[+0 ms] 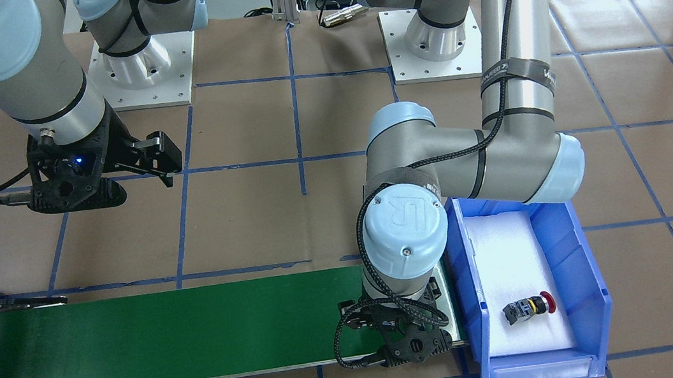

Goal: Transport two buttons from left to right
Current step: 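Lift the yellow button and place it on the conveyor belt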

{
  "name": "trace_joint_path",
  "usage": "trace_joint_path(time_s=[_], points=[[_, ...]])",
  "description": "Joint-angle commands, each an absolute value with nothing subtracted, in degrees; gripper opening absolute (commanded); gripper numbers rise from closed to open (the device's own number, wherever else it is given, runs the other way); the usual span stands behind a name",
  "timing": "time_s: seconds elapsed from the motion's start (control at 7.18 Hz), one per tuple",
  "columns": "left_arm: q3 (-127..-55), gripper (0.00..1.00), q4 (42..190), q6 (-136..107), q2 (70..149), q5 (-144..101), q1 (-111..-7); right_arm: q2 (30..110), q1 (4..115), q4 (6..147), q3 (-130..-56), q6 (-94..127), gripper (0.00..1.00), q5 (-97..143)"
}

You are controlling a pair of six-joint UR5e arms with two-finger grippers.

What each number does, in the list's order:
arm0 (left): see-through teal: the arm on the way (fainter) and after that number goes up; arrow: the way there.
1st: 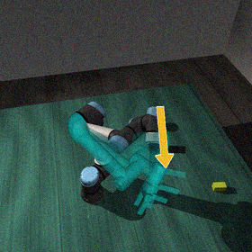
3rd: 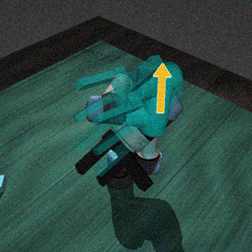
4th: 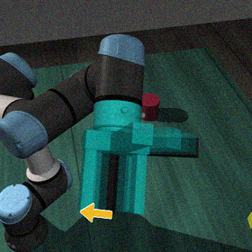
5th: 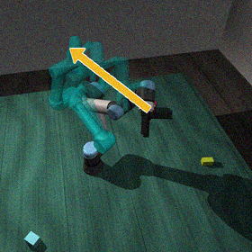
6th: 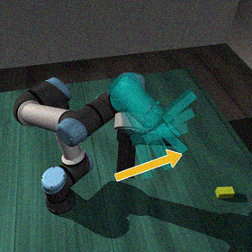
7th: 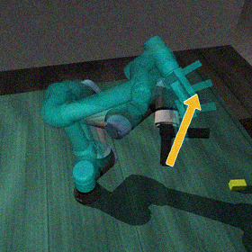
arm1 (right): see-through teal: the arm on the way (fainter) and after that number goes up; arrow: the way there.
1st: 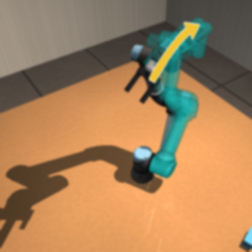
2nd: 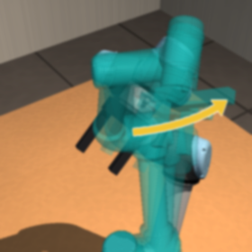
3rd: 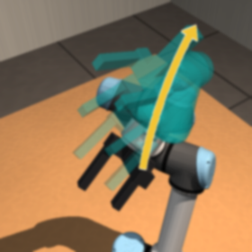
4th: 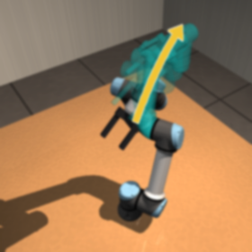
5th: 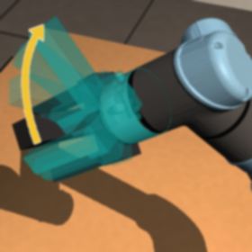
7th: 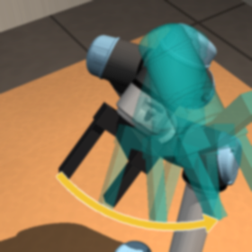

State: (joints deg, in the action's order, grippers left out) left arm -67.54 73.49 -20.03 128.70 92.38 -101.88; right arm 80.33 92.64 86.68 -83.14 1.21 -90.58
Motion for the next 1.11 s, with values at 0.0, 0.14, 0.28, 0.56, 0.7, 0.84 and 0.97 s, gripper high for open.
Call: trace_joint_path(time_s=[0.0, 0.14, 0.28, 0.56, 0.7, 0.84, 0.97], points=[[-69.2, 0.25, 73.3, -23.9, 128.9, 91.4, -102.1, 80.3, 92.6, 86.7, -83.1, 1.2, 1.00, -90.6], [-69.4, 0.26, 73.2, -25.5, 129.0, 91.4, -102.2, 80.3, 92.6, 86.7, -83.1, 1.2, 1.00, -90.6], [-69.9, 0.62, 73.3, -25.7, 129.2, 91.9, -102.5, 80.3, 92.6, 86.7, -83.1, 1.1, 1.00, -90.6], [-70.1, 1.00, 73.5, -25.5, 128.2, 91.3, -102.0, 80.3, 92.6, 86.7, -83.1, 1.1, 1.00, -90.6], [-70.6, 1.00, 75.9, -24.9, 126.3, 91.2, -101.9, 80.3, 92.6, 86.7, -83.1, 1.1, 1.00, -90.6], [-70.6, 1.00, 78.1, -19.6, 123.1, 91.4, -100.7, 80.3, 92.6, 86.7, -83.1, 1.1, 1.00, -90.5], [-70.7, 1.00, 81.1, -9.2, 120.3, 91.3, -98.3, 80.3, 92.6, 86.7, -83.1, 1.1, 1.00, -90.6]])
